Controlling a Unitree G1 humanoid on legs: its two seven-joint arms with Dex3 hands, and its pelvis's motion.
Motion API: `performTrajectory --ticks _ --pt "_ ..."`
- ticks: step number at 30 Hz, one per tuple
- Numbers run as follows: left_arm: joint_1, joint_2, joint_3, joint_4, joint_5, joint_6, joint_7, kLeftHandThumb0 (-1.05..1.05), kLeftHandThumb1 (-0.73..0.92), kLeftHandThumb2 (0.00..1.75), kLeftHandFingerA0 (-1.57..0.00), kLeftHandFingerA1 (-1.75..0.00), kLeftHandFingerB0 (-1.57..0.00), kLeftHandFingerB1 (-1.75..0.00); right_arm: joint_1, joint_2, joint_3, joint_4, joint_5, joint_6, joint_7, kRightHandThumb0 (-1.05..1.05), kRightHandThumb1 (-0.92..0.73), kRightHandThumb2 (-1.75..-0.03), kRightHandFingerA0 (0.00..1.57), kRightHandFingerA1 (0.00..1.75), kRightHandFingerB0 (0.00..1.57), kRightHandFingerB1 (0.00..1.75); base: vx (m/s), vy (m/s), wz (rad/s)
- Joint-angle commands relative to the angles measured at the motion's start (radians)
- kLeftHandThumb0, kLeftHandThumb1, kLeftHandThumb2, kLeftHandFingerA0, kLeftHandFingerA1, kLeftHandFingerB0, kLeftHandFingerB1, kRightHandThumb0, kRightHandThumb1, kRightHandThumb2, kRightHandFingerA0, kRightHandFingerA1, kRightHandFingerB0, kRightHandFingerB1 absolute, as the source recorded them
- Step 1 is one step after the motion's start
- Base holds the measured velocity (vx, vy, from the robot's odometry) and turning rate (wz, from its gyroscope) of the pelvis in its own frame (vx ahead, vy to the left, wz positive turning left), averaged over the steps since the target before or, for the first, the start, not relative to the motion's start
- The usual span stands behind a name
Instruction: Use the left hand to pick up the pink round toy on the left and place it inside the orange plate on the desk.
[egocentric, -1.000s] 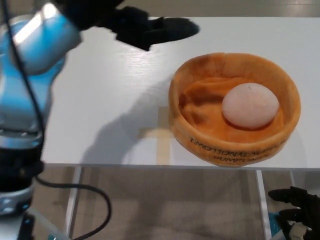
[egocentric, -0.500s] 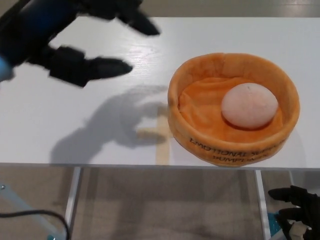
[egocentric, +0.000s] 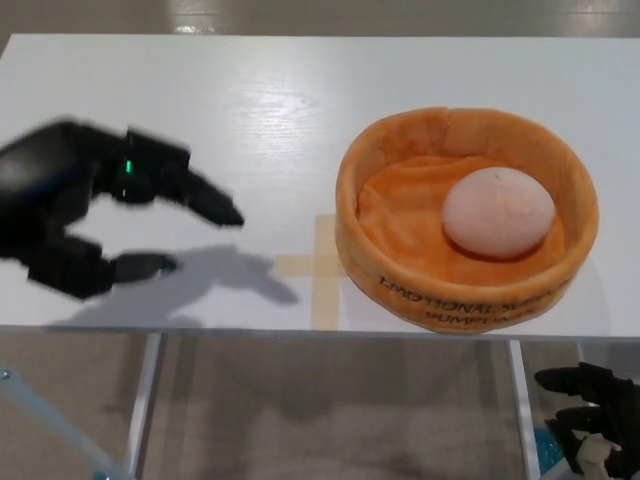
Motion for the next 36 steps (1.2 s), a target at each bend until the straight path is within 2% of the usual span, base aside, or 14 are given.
performTrajectory --ticks 1,4,6,8,9,11,12,13,17,22,27,29,32,36 --pt "0.207 0.072 -0.109 0.368 -0.149 0.111 -0.486 -0.18 0.67 0.6 -0.46 -0.44 -0.57 -0.38 0.021 -0.011 0.005 0.014 -0.014 0.03 0.0 -0.15 -0.64 -0.58 0.58 0.51 0.68 0.49 0.0 0.0 0.0" --pt "0.198 0.067 -0.121 0.41 -0.135 0.119 -0.48 -0.18 0.67 0.6 -0.46 -0.44 -0.57 -0.38 0.023 -0.012 0.009 0.013 -0.019 0.027 -0.005 -0.15 -0.64 -0.58 0.58 0.51 0.68 0.49 0.0 0.0 0.0" --pt "0.182 0.055 -0.136 0.461 -0.112 0.081 -0.478 -0.13 0.68 0.6 -0.77 -0.61 -0.55 -0.39 0.02 -0.013 0.007 0.013 -0.018 0.028 -0.006 -0.14 -0.64 -0.58 0.59 0.52 0.67 0.49 0.0 0.0 0.0" --pt "0.176 0.05 -0.144 0.484 -0.103 0.066 -0.475 -0.13 0.68 0.6 -0.77 -0.61 -0.55 -0.39 0.019 -0.012 0.004 0.012 -0.013 0.028 -0.002 -0.14 -0.64 -0.58 0.59 0.52 0.67 0.49 0.0 0.0 0.0" --pt "0.165 0.043 -0.149 0.507 -0.1 0.062 -0.475 -0.1 0.69 0.6 -0.84 -1.2 -0.58 -0.39 0.013 -0.013 0.005 0.012 -0.014 0.033 -0.002 -0.15 -0.64 -0.58 0.58 0.51 0.68 0.48 0.0 0.0 0.0" --pt "0.15 0.033 -0.155 0.537 -0.098 0.058 -0.475 -0.1 0.69 0.6 -0.84 -1.2 -0.58 -0.39 0.005 -0.015 0.007 0.012 -0.017 0.039 -0.004 -0.15 -0.64 -0.58 0.58 0.51 0.68 0.48 0.0 0.0 0.0" --pt "0.144 0.031 -0.159 0.55 -0.095 0.054 -0.478 -0.1 0.69 0.6 -0.78 -0.75 -0.57 -0.38 0.005 -0.016 0.007 0.012 -0.017 0.038 -0.004 -0.15 -0.64 -0.58 0.58 0.51 0.67 0.48 0.0 0.0 0.0" --pt "0.126 0.018 -0.175 0.592 -0.076 0.047 -0.468 -0.11 0.69 0.61 -0.56 -0.47 -0.58 -0.38 0.002 -0.016 0.006 0.013 -0.015 0.041 -0.002 -0.15 -0.64 -0.58 0.6 0.52 0.68 0.49 0.0 0.0 0.0" --pt "0.095 0.0 -0.201 0.671 -0.046 0.024 -0.455 -0.11 0.7 0.61 -0.57 -0.45 -0.57 -0.38 0.0 -0.015 0.004 0.014 -0.011 0.047 0.004 -0.15 -0.64 -0.58 0.61 0.52 0.68 0.49 0.0 0.0 0.0" --pt "0.064 -0.022 -0.239 0.756 -0.004 -0.013 -0.4 -0.1 0.73 0.62 -0.43 -0.43 -0.55 -0.37 0.006 -0.017 0.006 0.013 -0.013 0.053 0.001 -0.15 -0.64 -0.58 0.59 0.51 0.68 0.48 0.0 0.0 0.0" --pt "0.057 -0.083 -0.234 0.823 0.045 -0.067 -0.229 -0.15 0.7 0.65 -0.47 -0.45 -0.54 -0.4 0.011 -0.018 0.006 0.012 -0.013 0.046 0.001 -0.16 -0.64 -0.58 0.58 0.51 0.68 0.48 0.0 0.0 0.0" --pt "0.056 -0.102 -0.237 0.835 0.075 -0.107 -0.157 -0.18 0.65 0.65 -0.47 -0.46 -0.51 -0.4 0.012 -0.019 0.007 0.012 -0.015 0.044 -0.001 -0.15 -0.64 -0.58 0.59 0.51 0.68 0.48 0.0 0.0 0.0" --pt "0.046 -0.168 -0.276 0.899 0.223 -0.263 0.14 -0.14 0.71 0.61 -0.58 -0.45 -0.57 -0.4 0.021 -0.016 0.004 0.011 -0.01 0.031 -0.005 -0.14 -0.63 -0.58 0.6 0.53 0.69 0.5 0.0 0.0 0.0" --pt "0.023 -0.208 -0.318 0.966 0.32 -0.324 0.346 -0.13 0.73 0.61 -0.59 -0.46 -0.55 -0.39 0.026 -0.015 0.003 0.011 -0.008 0.03 -0.003 -0.15 -0.64 -0.58 0.59 0.52 0.68 0.49 0.0 0.0 0.0"
